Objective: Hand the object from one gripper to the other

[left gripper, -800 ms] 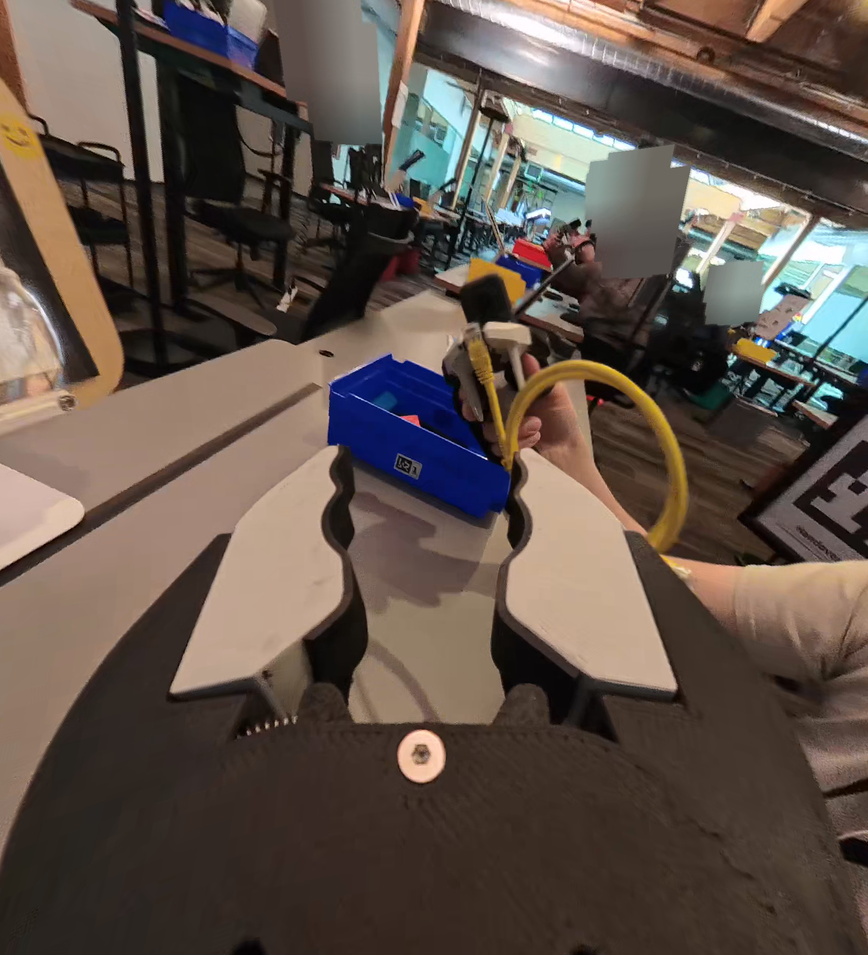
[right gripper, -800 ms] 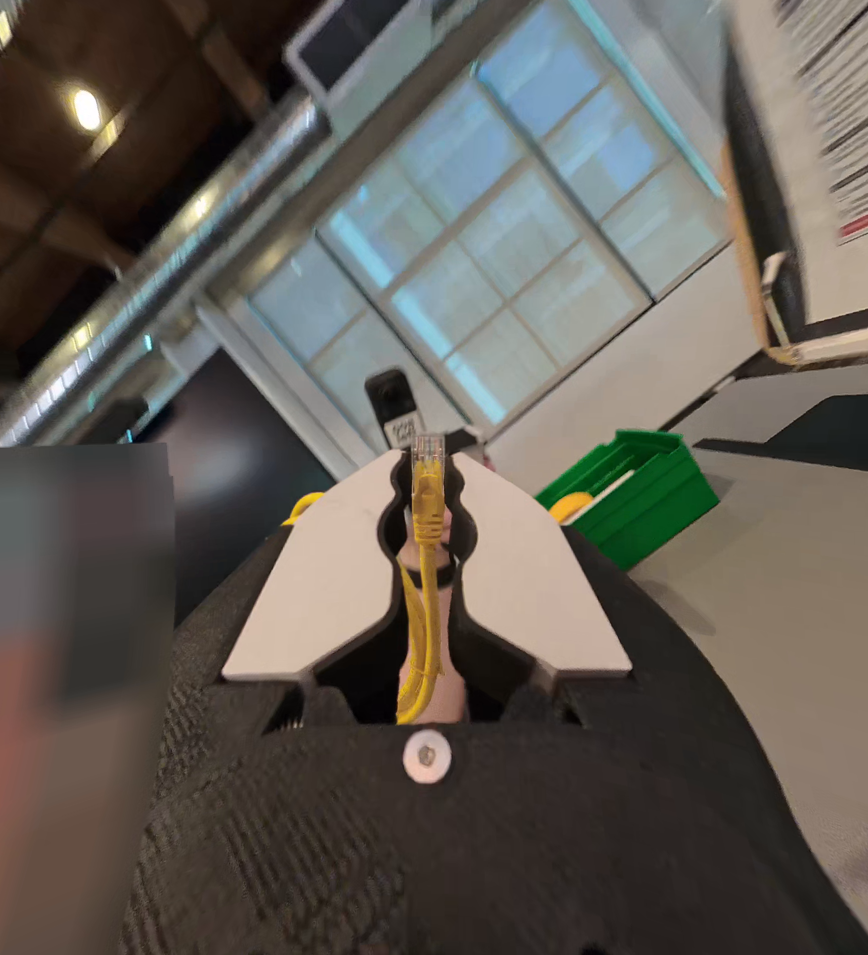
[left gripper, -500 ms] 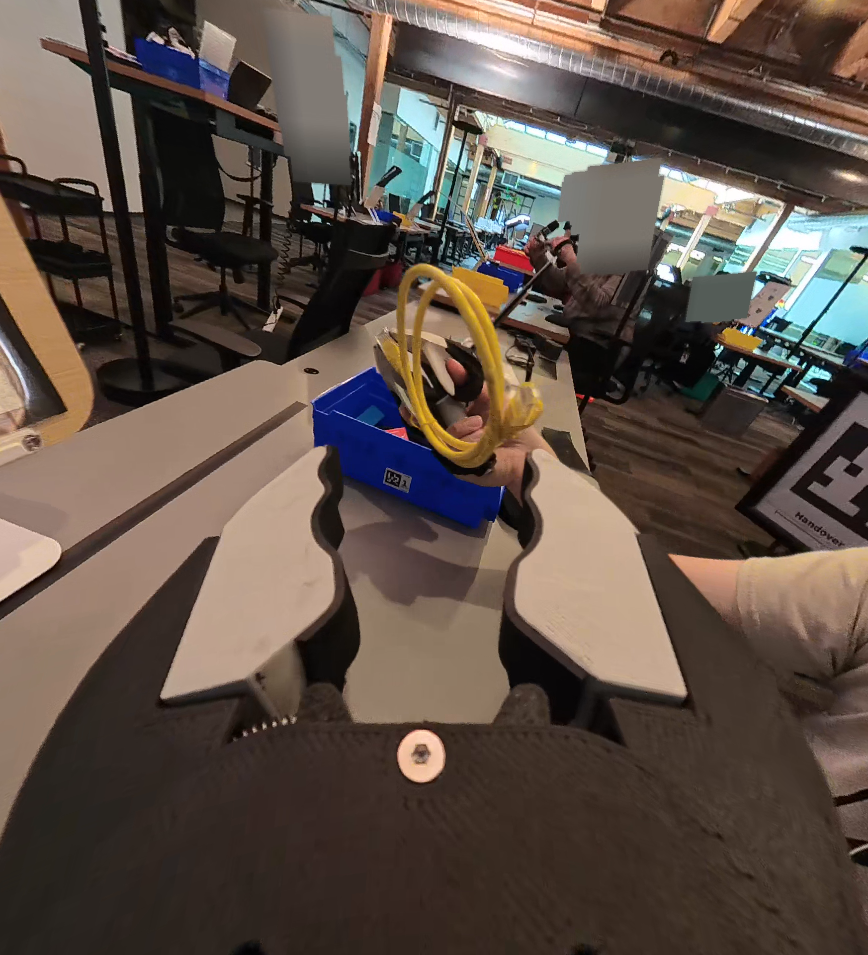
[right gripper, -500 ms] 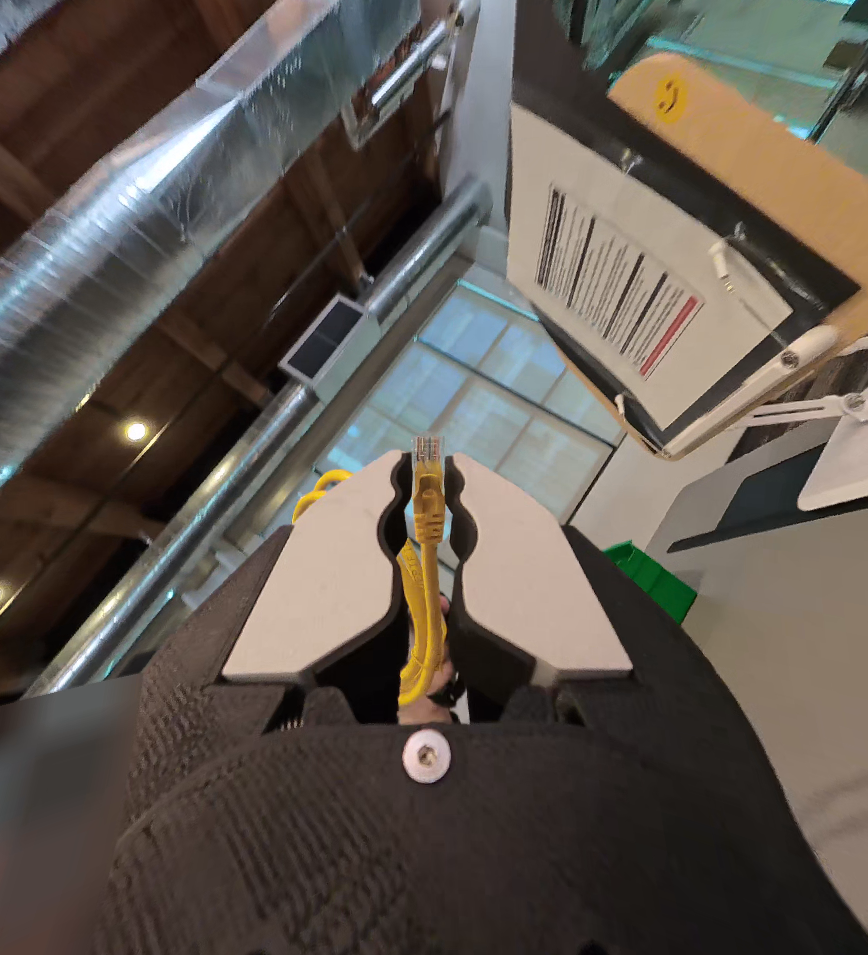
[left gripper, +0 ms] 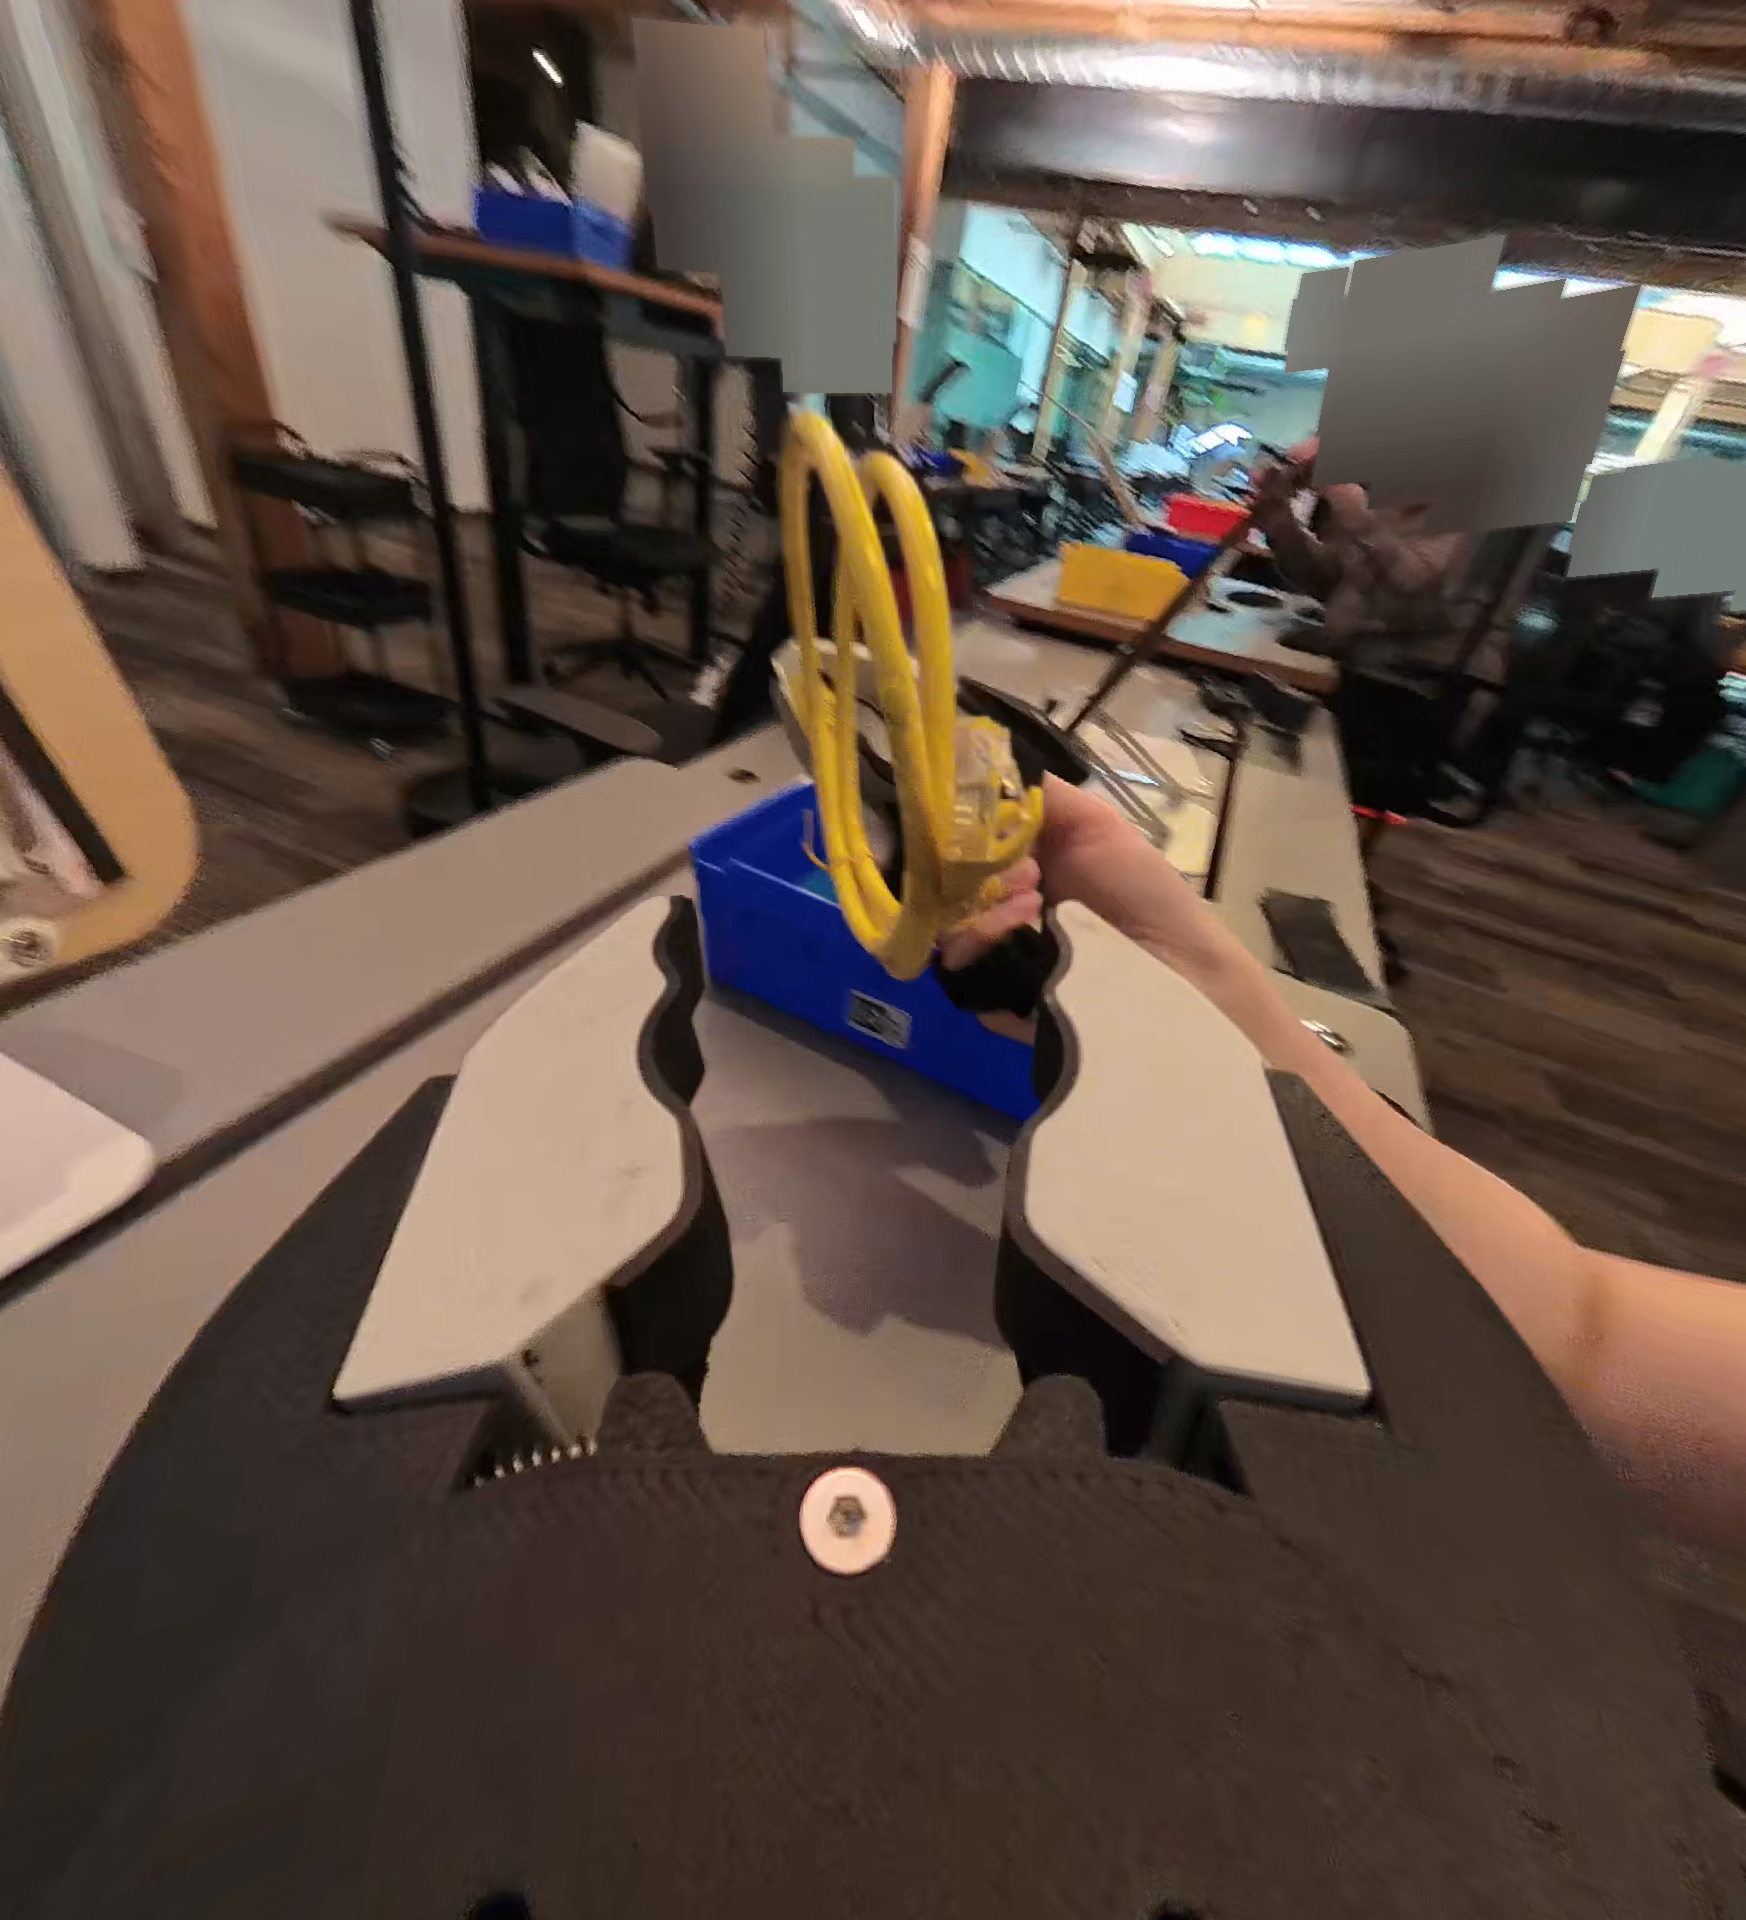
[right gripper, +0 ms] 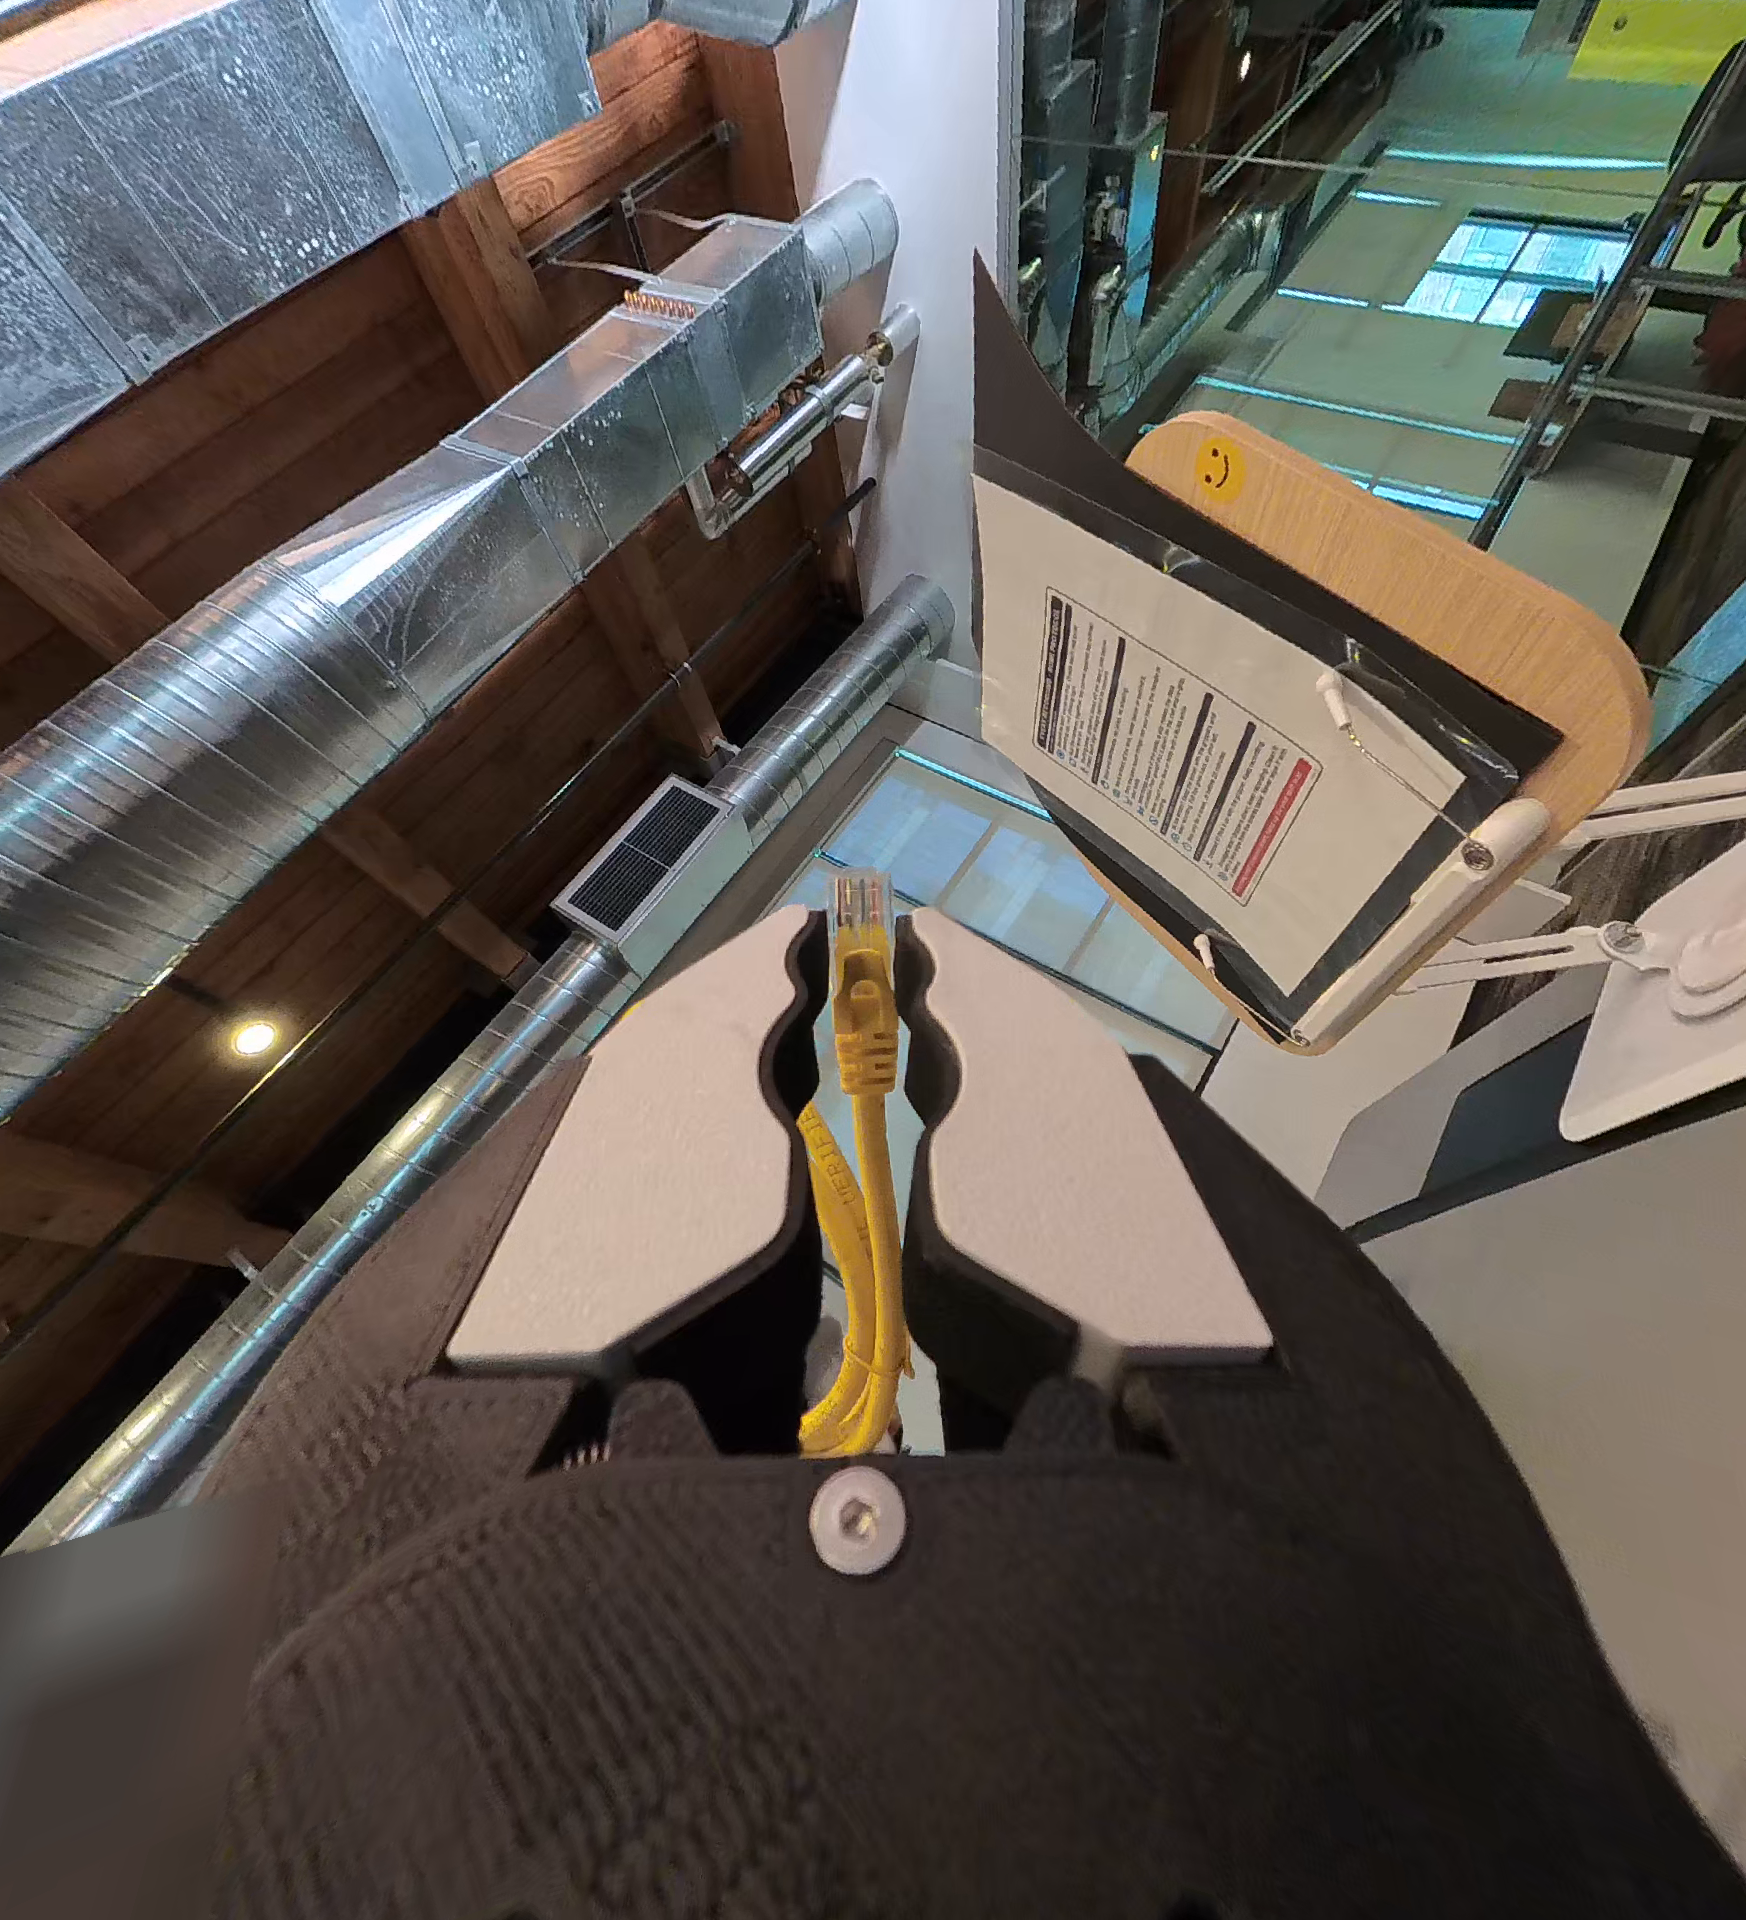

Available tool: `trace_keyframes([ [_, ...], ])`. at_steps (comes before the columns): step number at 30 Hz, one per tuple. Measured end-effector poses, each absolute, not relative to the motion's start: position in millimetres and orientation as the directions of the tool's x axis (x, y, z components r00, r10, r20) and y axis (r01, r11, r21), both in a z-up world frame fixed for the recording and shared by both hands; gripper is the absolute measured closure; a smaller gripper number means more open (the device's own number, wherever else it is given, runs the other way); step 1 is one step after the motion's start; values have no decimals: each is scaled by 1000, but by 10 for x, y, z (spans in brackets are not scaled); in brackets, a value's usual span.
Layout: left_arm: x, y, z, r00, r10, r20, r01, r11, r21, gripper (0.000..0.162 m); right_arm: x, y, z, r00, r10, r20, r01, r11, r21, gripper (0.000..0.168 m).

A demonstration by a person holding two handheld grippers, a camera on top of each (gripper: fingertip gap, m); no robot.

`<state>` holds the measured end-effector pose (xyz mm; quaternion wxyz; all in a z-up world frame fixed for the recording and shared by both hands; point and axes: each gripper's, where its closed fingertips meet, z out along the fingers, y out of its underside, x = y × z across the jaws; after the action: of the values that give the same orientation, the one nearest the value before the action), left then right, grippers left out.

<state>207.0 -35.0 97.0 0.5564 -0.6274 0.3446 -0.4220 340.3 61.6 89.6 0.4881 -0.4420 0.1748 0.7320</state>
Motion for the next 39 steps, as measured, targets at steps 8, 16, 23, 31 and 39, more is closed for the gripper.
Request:
trace_keyframes([
  [8,2035,-397,1216,537,-843,28,205,99,-974,114,3380,603,905,-132,560,-818,-871,-460,-174,155],
  [16,2031,-383,1177,510,-859,36,188,70,-980,145,3333,598,909,-129,562,-817,-865,-466,-185,155],
  [23,1843,-441,1364,400,-907,134,254,-30,-967,151,3089,533,1008,-9,657,-754,-819,-438,-371,156],
  [31,1345,-200,1505,417,-865,279,352,-129,-927,153,2985,323,1304,577,741,-343,-567,61,-821,125],
  [39,1450,-220,1234,352,-893,281,140,-247,-959,154,2161,-236,1284,637,262,725,427,663,-615,115],
])
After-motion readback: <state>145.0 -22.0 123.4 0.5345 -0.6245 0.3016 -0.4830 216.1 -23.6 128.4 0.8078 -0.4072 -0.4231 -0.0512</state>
